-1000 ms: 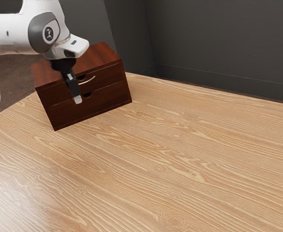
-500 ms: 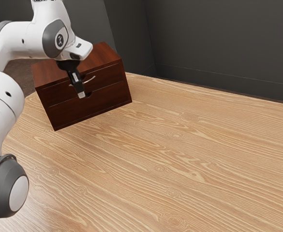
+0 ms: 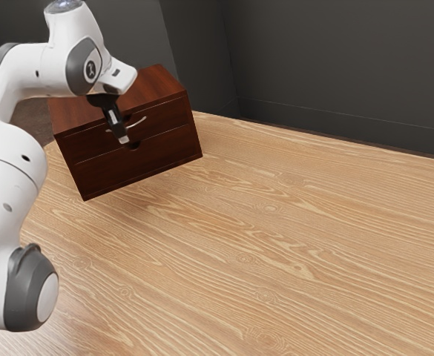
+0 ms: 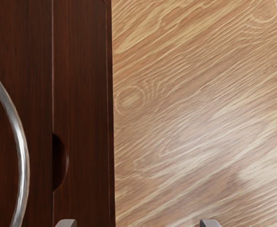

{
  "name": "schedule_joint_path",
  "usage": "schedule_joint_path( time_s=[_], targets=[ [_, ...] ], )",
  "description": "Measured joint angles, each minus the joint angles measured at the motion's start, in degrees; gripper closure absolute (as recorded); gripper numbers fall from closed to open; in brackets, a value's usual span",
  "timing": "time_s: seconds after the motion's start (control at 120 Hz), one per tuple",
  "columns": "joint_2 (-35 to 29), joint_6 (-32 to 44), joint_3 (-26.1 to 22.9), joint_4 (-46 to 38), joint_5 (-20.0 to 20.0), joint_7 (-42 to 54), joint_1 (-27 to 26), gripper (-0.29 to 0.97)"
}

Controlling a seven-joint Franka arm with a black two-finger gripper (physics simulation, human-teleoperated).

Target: Pull the drawer handle with one arm to open the drawer

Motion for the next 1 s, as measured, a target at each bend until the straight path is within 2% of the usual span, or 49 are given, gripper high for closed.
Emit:
schedule_joint_path(
  time_s=[0.15,0.45,0.825,1.0],
  targets=[
    [0.9,1.0,0.0,0.1,-1.5,1.9,0.7,0.37],
    [-2.8,1.7,-1.0,-2.2,-2.2,4.3,0.7,0.36],
    [-2.0,4.9,-2.5,-2.4,-1.9,5.8,2.2,0.36],
    [1.0,6.0,-2.5,-2.1,-1.7,6.1,2.4,0.36]
  ],
)
